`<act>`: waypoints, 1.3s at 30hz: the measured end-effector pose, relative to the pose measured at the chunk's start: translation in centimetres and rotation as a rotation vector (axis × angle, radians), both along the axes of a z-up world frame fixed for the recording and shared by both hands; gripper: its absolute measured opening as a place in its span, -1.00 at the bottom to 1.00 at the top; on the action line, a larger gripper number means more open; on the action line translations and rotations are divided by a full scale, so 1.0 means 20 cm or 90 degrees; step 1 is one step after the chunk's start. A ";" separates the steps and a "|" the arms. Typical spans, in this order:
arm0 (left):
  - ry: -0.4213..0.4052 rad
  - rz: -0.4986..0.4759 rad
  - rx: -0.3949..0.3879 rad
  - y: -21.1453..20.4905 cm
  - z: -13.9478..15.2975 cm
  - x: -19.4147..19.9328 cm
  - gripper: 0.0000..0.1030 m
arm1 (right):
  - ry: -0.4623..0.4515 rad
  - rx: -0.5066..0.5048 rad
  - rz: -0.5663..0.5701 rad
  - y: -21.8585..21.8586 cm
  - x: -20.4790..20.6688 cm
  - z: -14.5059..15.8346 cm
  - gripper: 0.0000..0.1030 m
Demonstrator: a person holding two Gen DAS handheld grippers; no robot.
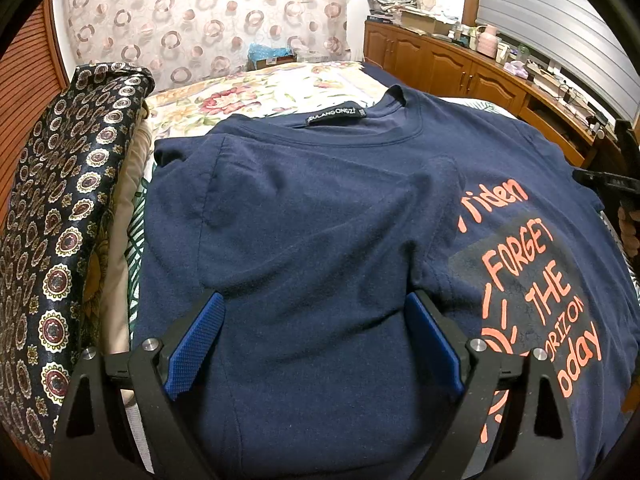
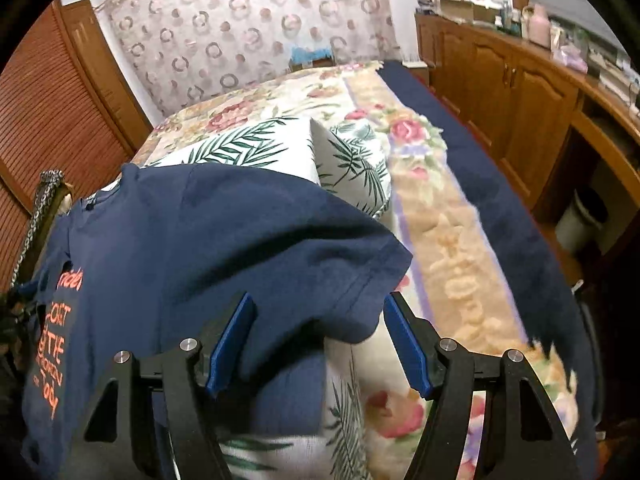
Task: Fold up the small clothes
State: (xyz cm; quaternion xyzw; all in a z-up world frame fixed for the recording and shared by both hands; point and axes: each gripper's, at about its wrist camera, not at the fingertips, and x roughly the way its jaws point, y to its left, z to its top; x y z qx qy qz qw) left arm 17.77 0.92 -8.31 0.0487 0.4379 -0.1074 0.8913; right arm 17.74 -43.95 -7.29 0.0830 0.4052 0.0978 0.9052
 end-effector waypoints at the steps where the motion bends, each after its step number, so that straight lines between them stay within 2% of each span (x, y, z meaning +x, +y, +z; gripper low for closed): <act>1: -0.001 0.000 0.000 0.00 0.00 0.00 0.79 | 0.003 0.010 0.007 -0.01 0.02 0.01 0.24; 3: -0.014 0.002 -0.005 0.01 0.02 -0.03 0.79 | 0.001 0.020 0.017 -0.01 0.02 0.04 0.03; 5: -0.037 0.006 -0.011 0.01 0.06 -0.07 0.79 | -0.007 0.015 0.032 0.01 0.00 0.06 -0.33; 8: -0.062 0.002 -0.025 0.00 0.12 -0.12 0.79 | -0.024 -0.050 0.033 0.05 -0.04 0.09 -0.60; 10: -0.087 -0.004 -0.031 -0.02 0.16 -0.18 0.79 | -0.041 -0.098 0.034 0.10 -0.05 0.11 -0.71; 13: -0.112 -0.005 -0.035 -0.04 0.20 -0.24 0.79 | -0.074 -0.129 0.036 0.13 -0.09 0.16 -0.80; 17: -0.135 -0.004 -0.062 -0.05 0.24 -0.31 0.79 | -0.128 -0.131 0.062 0.23 -0.17 0.25 -0.81; 21: -0.154 -0.011 -0.071 -0.07 0.27 -0.37 0.79 | -0.169 -0.133 0.122 0.40 -0.27 0.35 -0.81; 25: -0.171 -0.013 -0.070 -0.09 0.30 -0.42 0.79 | -0.176 -0.100 0.183 0.56 -0.35 0.36 -0.81; 29: -0.182 -0.014 -0.073 -0.10 0.32 -0.45 0.79 | -0.170 -0.062 0.240 0.62 -0.36 0.33 -0.44; 32: -0.187 -0.014 -0.077 -0.10 0.32 -0.47 0.79 | -0.186 -0.059 0.241 0.56 -0.39 0.34 -0.18; 35: -0.188 -0.014 -0.075 -0.11 0.32 -0.47 0.79 | -0.194 -0.063 0.219 0.50 -0.40 0.35 -0.05; 39: -0.185 -0.017 -0.076 -0.13 0.30 -0.48 0.79 | -0.169 -0.093 0.178 0.43 -0.38 0.29 -0.05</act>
